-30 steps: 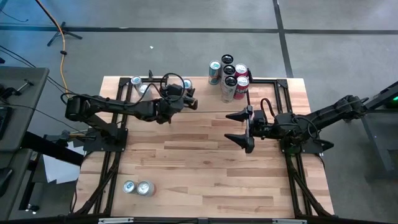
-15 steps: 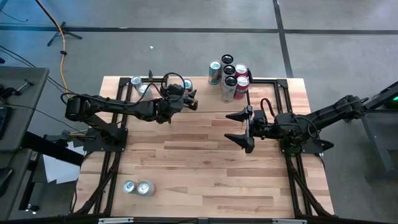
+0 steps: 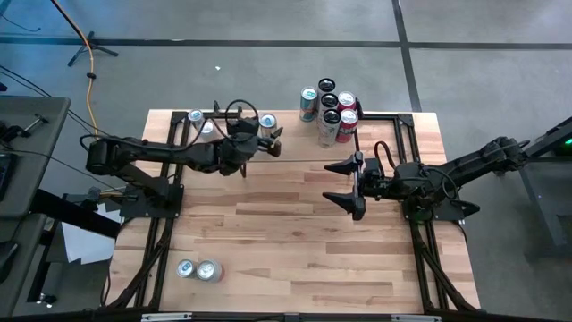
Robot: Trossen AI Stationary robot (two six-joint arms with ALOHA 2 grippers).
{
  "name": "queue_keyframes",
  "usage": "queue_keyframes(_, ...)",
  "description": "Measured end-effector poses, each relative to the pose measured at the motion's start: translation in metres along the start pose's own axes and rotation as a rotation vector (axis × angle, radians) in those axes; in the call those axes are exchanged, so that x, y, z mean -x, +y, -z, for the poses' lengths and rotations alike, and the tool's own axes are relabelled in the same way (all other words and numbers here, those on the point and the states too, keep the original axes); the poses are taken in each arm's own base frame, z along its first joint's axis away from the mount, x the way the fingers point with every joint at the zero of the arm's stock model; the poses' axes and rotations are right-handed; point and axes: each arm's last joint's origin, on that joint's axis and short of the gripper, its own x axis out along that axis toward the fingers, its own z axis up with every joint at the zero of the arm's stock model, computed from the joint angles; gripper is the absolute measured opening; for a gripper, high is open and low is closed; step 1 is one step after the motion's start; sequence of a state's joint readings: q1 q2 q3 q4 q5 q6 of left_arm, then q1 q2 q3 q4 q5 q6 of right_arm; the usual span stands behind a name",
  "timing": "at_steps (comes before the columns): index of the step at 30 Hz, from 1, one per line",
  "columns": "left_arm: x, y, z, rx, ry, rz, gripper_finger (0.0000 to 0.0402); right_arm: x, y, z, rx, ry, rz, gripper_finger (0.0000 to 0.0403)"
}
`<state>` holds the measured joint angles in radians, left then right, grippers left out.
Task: Place canned beverage on shelf
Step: Put the top right blue soda can on the shelf aligned with the blue soda can
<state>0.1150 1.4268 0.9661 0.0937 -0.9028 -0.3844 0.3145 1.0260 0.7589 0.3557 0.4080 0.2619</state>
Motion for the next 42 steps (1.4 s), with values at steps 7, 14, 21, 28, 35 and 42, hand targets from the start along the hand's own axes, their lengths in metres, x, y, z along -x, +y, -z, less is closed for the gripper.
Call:
queue_keyframes(7, 0.01, 0.003, -0.014, -0.07, 0.01, 0.15, 0.0397, 0.0, 0.0, 0.0, 0.001, 0.0, 0.0, 0.0399)
queue_keyframes(14, 0.023, 0.007, -0.028, -0.074, 0.0, 0.283, 0.0397, 0.0, 0.0, 0.0, 0.001, 0.0, 0.0, 0.0399)
queue_keyframes(21, 0.041, 0.019, -0.047, -0.121, -0.07, 0.308, 0.0397, 0.0, 0.0, 0.0, 0.001, 0.001, 0.0, 0.0399)
queue_keyframes(28, 0.068, 0.044, -0.07, -0.166, -0.103, 0.431, 0.0397, 0.0, 0.0, 0.001, 0.004, 0.008, 0.003, 0.0399)
queue_keyframes(35, 0.061, 0.078, -0.077, -0.17, 0.003, 0.652, 0.0397, 0.0, -0.001, 0.002, 0.009, 0.02, 0.006, 0.0399)
queue_keyframes(42, 0.006, 0.107, -0.069, -0.217, 0.131, 0.817, 0.0397, 0.0, -0.001, 0.002, -0.033, 0.021, 0.006, 0.0399)
